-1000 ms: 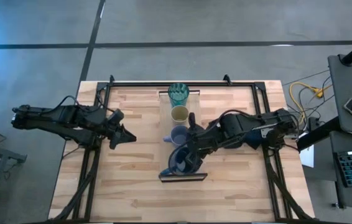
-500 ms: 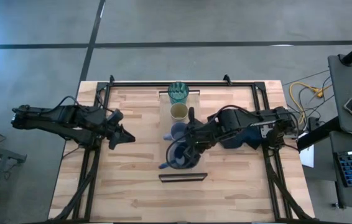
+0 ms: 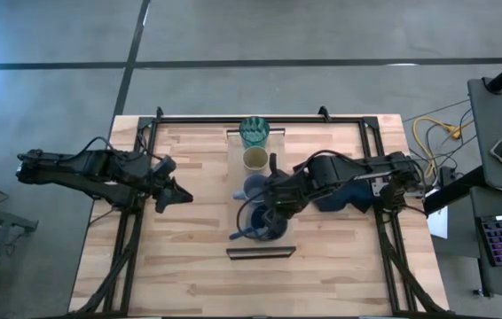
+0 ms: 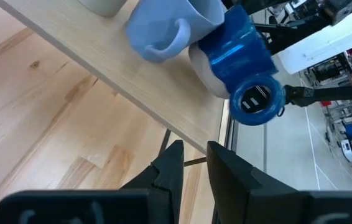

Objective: Stack small to large cups/mugs on shelf
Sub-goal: Put the dark blue mug on the shelf, then return to Home Position

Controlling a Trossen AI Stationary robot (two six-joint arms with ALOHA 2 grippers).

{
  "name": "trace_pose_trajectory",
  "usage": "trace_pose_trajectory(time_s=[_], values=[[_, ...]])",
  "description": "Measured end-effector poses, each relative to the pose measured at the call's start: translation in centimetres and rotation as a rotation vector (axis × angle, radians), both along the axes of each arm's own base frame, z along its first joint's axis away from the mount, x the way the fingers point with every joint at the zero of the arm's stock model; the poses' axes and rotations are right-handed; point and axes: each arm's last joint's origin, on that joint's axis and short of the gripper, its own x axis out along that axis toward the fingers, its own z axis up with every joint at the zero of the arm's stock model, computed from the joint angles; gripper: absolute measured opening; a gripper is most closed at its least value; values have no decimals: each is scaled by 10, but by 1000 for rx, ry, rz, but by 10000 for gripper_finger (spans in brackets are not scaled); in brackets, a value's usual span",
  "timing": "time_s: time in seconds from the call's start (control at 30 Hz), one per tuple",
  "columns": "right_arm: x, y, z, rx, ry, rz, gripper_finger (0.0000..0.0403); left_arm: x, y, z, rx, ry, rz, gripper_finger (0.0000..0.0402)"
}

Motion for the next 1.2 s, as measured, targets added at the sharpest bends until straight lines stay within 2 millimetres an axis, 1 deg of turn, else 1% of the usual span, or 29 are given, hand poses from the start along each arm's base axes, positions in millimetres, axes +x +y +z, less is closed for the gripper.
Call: trace_pose_trajectory(time_s=[0.27,0.63,0.7,0.8,0.97,1.07,1.2], values=[[2,-4,-11,27,47,-27,13,0,0,0,-3,0,-1,57],[8,-7,-11,35,3,-45,16,0,0,0,-6,-2,-5,57],[8,-6,-11,35,-1,-45,26,0,0,0,-8,-2,-9,57],[11,-6,-10,43,-35,-44,52,0,0,0,-8,-1,-8,57],[12,-6,-9,45,-43,-44,90,0,0,0,-7,-2,-8,57],[12,-6,-9,44,-44,-43,103,0,0,0,-7,-1,-7,57],[12,-6,-9,41,-44,-36,108,1,0,0,-7,4,-6,57]])
